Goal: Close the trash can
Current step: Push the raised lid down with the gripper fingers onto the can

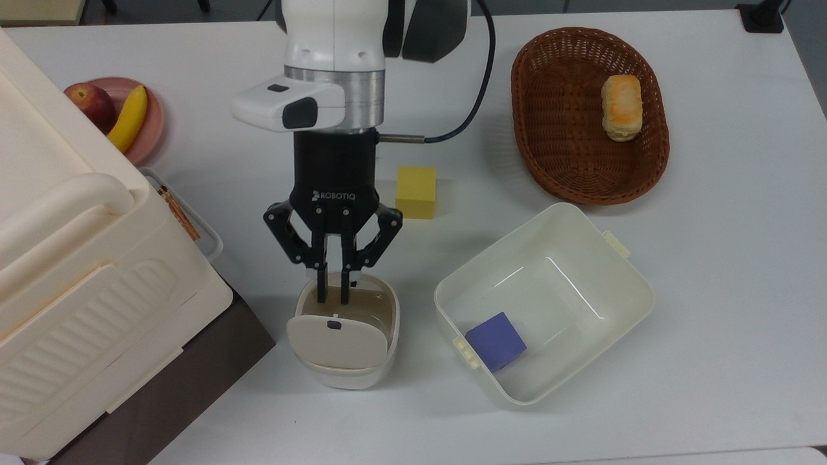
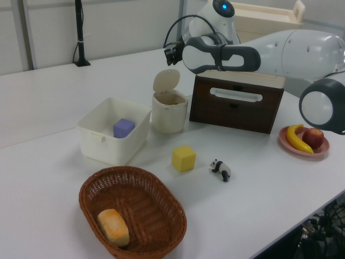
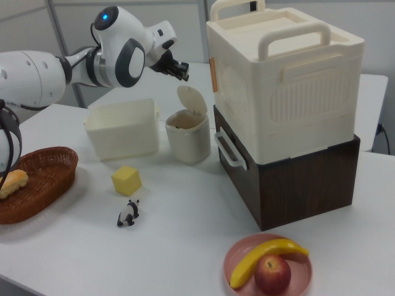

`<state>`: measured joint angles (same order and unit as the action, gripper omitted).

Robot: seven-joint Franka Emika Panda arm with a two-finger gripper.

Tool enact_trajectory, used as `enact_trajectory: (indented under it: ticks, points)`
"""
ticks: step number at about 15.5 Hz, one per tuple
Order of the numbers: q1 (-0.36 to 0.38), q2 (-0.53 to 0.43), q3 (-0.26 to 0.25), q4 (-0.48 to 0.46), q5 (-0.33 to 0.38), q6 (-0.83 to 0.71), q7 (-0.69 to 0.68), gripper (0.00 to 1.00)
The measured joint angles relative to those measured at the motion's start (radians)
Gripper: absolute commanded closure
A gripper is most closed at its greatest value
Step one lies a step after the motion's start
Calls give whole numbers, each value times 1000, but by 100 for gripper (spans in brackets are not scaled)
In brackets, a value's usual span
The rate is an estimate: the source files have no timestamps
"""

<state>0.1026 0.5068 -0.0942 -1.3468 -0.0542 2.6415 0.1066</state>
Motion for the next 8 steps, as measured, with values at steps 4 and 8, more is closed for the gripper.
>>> enact_trajectory:
  ticks: [4, 8]
  points:
    - [-2, 21, -11, 8, 0, 48, 0, 80]
    - [-2, 47, -19, 27, 0, 52, 22, 100]
